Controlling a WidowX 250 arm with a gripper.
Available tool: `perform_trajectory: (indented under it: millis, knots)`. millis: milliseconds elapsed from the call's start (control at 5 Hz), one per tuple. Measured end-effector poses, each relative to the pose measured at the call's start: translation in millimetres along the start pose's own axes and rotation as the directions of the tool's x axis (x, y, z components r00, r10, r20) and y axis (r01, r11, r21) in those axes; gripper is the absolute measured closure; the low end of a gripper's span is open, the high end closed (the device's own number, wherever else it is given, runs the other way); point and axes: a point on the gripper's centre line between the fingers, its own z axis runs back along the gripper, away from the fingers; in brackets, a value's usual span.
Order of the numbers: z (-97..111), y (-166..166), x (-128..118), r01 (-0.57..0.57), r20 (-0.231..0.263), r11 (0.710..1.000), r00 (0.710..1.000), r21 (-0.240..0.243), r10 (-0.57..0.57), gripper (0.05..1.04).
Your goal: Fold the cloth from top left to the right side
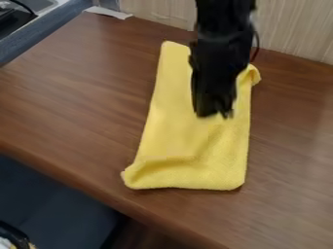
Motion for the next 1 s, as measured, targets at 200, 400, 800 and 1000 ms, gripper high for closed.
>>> perform_trajectory:
  millis: [200,400,800,1000]
  knots:
    - [-12.1,-3.6,-2.6,0.016,-0.008,1.0,1.0,-0.017,-0.016,1.013]
    - [-16.3,-6.8,-2.0,0.033,-0.017,0.998,0.999,-0.046,-0.034,0.87]
    - [-14.2,-10.1,-2.7,0.049,-0.037,0.995,0.998,-0.083,-0.052,0.32]
    - [-0.7,-8.2,-2.1,0.055,-0.014,0.996,0.998,-0.065,-0.056,0.091]
